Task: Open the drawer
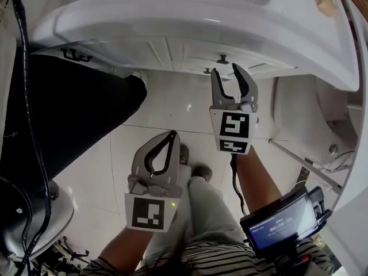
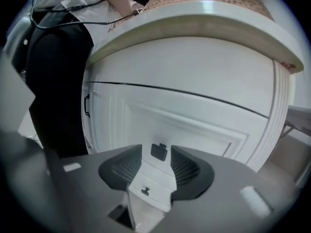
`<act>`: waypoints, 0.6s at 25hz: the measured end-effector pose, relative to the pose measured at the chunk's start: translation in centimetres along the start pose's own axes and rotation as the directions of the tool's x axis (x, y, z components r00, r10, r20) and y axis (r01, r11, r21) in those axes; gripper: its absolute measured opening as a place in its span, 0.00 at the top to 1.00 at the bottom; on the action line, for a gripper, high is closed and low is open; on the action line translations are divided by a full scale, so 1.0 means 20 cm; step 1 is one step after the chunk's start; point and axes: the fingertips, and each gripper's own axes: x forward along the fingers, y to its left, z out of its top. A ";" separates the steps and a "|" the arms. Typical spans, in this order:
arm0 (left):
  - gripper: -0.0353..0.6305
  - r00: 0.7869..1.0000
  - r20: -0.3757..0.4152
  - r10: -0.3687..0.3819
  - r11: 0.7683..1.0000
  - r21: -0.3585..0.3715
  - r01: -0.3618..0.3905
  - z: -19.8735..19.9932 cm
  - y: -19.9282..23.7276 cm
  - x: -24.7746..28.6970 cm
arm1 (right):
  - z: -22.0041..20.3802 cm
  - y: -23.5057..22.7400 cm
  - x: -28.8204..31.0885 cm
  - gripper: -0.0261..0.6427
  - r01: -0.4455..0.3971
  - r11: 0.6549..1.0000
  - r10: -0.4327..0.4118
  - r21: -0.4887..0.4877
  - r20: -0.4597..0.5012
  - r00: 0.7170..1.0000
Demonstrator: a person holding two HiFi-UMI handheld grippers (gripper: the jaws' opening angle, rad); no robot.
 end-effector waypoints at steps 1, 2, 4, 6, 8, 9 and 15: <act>0.92 1.000 -0.002 0.000 1.000 -0.001 0.000 -0.01 0.01 0.00 | -0.01 0.00 0.03 0.70 0.012 1.000 -0.012 -0.003 -0.007 1.000; 0.92 1.000 -0.006 0.000 1.000 0.006 0.000 -0.01 0.02 0.00 | -0.02 0.00 0.05 0.70 0.022 1.000 -0.022 -0.005 -0.014 1.000; 0.92 1.000 -0.017 -0.001 1.000 0.027 0.001 -0.02 0.05 -0.01 | -0.02 -0.01 0.10 0.70 0.041 0.999 -0.041 -0.005 -0.022 0.999; 0.92 1.000 -0.021 0.010 1.000 0.018 -0.009 -0.02 0.08 -0.01 | -0.01 -0.01 0.13 0.70 0.068 0.998 -0.068 -0.007 -0.025 0.997; 0.92 0.999 -0.022 0.027 1.000 -0.004 -0.027 -0.04 0.11 -0.02 | -0.02 -0.03 0.14 0.72 0.102 0.995 -0.102 -0.014 -0.023 0.994; 0.92 0.999 -0.021 0.037 0.999 -0.012 -0.037 -0.04 0.12 -0.02 | -0.02 -0.03 0.14 0.75 0.112 0.994 -0.112 -0.020 -0.020 0.993; 0.92 0.999 -0.008 0.050 0.999 -0.021 -0.050 -0.03 0.11 -0.03 | -0.02 -0.04 0.13 0.76 0.110 0.994 -0.110 -0.006 -0.019 0.994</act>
